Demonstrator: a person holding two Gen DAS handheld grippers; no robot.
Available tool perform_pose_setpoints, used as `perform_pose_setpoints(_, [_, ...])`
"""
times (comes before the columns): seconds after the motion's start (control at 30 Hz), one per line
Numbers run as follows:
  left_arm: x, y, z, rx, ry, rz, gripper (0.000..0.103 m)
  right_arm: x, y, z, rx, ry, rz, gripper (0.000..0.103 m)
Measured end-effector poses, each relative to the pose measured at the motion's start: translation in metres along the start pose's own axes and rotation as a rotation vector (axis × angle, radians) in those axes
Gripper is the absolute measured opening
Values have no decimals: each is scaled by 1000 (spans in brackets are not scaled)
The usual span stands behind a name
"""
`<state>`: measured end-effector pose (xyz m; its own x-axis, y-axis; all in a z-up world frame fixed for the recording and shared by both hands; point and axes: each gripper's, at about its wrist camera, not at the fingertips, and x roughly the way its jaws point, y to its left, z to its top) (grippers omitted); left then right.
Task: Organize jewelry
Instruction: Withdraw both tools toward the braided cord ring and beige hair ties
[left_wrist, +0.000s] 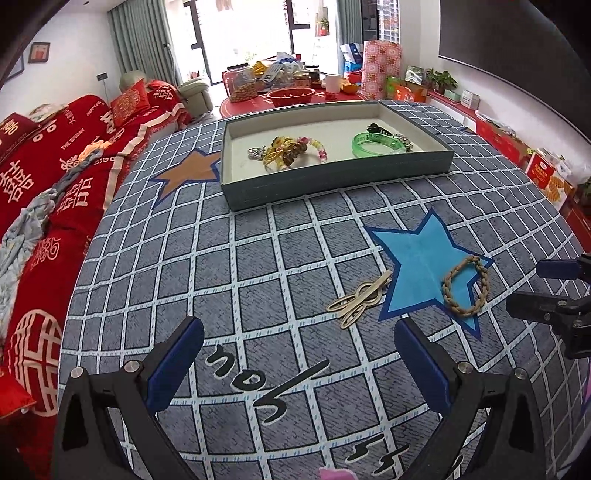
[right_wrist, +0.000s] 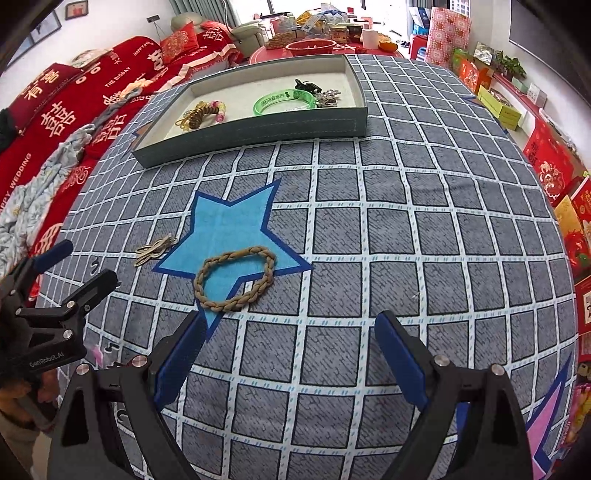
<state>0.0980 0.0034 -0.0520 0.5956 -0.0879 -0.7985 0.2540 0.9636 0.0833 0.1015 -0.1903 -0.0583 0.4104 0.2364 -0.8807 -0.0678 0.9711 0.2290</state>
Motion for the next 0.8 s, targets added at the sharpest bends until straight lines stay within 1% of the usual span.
perform_pose_setpoints(0.2, [15, -18, 12, 108, 22, -21, 103, 3, 1, 3, -17, 0, -13, 94])
perform_pose_setpoints(0.33, [26, -26, 16, 145, 43, -12, 103, 4, -1, 5, -14, -1, -12, 94])
perform_pose_setpoints(0.5, [34, -25, 20, 124, 54, 22, 103, 8, 0, 6, -28, 1, -23, 94])
perform_pose_setpoints(0.53, [35, -23, 20, 107, 54, 15, 102, 9, 1, 6, -33, 0, -27, 94])
perform_pose_setpoints(0.6, [37, -19, 23, 74, 61, 27, 102, 12, 2, 8, -41, 1, -31, 93])
perform_pose_setpoints(0.73, [38, -14, 24, 51, 53, 51, 102, 16, 9, 10, -67, -1, -48, 93])
perform_pose_setpoints(0.8, [39, -13, 25, 43, 52, 56, 102, 20, 12, 11, -84, -1, -62, 90])
